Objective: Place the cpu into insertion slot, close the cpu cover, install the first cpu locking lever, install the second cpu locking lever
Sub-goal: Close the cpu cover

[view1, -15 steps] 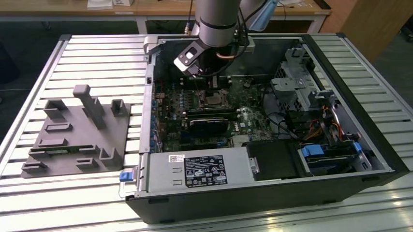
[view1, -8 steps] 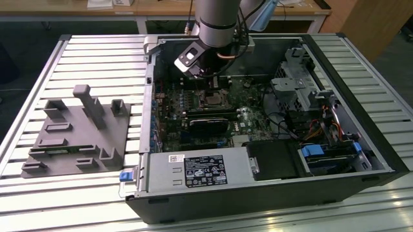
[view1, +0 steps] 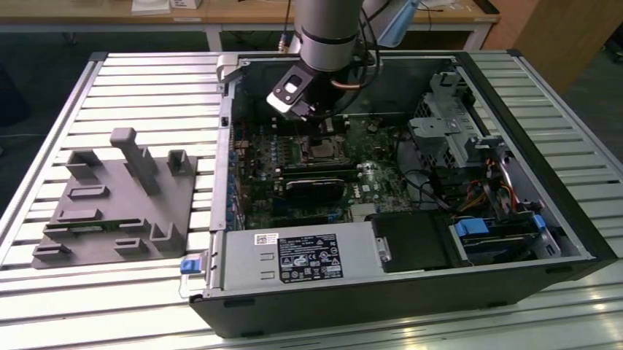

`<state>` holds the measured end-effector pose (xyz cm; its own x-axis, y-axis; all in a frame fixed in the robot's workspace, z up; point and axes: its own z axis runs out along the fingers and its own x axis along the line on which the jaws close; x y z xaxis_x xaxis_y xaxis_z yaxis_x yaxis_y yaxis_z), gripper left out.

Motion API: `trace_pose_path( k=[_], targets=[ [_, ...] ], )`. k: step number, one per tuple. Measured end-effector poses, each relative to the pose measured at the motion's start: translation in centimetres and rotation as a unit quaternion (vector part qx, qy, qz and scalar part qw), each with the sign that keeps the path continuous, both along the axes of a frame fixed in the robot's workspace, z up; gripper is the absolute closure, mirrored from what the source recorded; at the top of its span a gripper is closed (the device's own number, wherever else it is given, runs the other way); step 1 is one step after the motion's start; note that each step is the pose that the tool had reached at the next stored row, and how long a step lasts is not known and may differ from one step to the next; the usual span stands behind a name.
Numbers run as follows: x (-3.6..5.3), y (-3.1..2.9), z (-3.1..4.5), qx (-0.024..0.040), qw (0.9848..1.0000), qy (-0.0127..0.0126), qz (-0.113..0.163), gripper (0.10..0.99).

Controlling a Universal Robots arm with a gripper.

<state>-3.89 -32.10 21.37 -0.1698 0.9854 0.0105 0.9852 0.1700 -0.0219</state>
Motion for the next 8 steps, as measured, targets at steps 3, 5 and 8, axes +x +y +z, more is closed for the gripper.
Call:
trace_pose_path(
  k=[3, 5, 8],
  targets=[
    [0.00, 0.00, -0.01, 0.0000, 0.9996, 0.0000, 0.027, 0.980],
    [0.00, 0.00, -0.02, 0.0000, 0.9990, 0.0000, 0.045, 0.980],
    [0.00, 0.00, -0.04, 0.0000, 0.9974, 0.0000, 0.073, 0.980]
  ],
)
